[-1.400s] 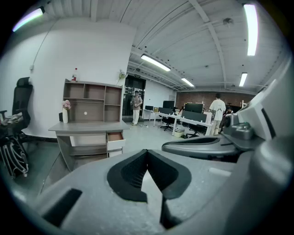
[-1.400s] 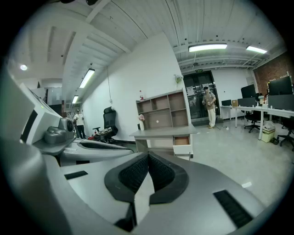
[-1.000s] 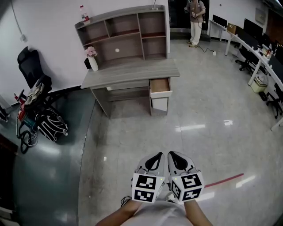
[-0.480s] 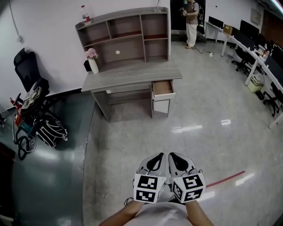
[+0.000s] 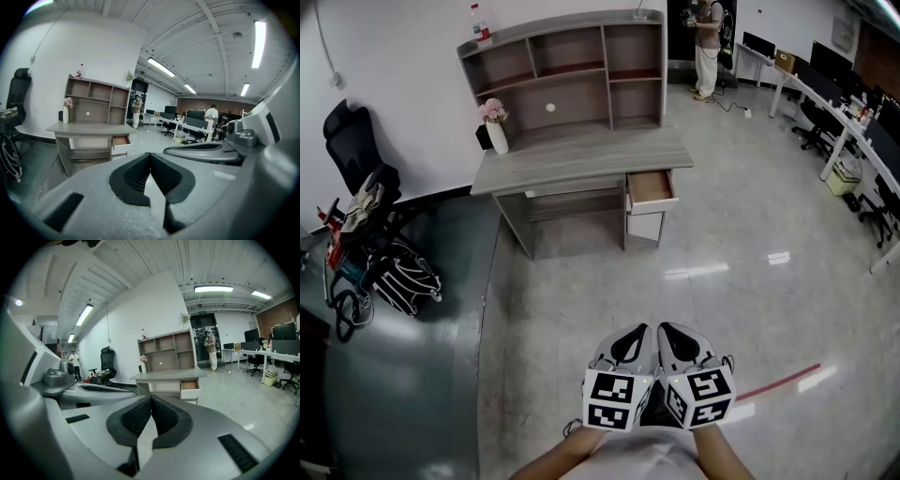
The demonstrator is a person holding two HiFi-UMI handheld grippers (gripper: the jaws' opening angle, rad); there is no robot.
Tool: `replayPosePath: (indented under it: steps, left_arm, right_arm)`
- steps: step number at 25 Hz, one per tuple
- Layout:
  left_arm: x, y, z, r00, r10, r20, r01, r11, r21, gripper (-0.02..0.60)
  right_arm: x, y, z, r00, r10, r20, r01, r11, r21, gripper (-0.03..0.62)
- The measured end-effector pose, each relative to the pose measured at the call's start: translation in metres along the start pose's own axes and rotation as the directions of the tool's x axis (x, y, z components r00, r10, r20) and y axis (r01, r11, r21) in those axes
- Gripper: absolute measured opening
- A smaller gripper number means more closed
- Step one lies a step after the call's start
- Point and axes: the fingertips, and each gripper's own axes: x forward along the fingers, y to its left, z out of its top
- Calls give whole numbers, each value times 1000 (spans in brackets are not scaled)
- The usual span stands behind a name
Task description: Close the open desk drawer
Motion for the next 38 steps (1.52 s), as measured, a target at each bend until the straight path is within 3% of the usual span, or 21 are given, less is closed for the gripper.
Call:
replayPosePath:
  steps: [9, 26, 38]
  left_arm:
    - [66, 34, 15, 999, 39, -11, -39, 999, 0, 5]
    - [253, 61, 88, 994, 80, -69, -78, 997, 25, 5]
    - [308, 93, 103, 990, 98, -99, -95, 995, 41, 5]
  right_arm:
    - [62, -40, 12, 999, 39, -1, -39, 999, 6, 0]
    - [180, -198, 78, 996, 83, -13, -82, 995, 57, 0]
    - [235, -234, 88, 994, 107, 6, -107, 986, 128, 0]
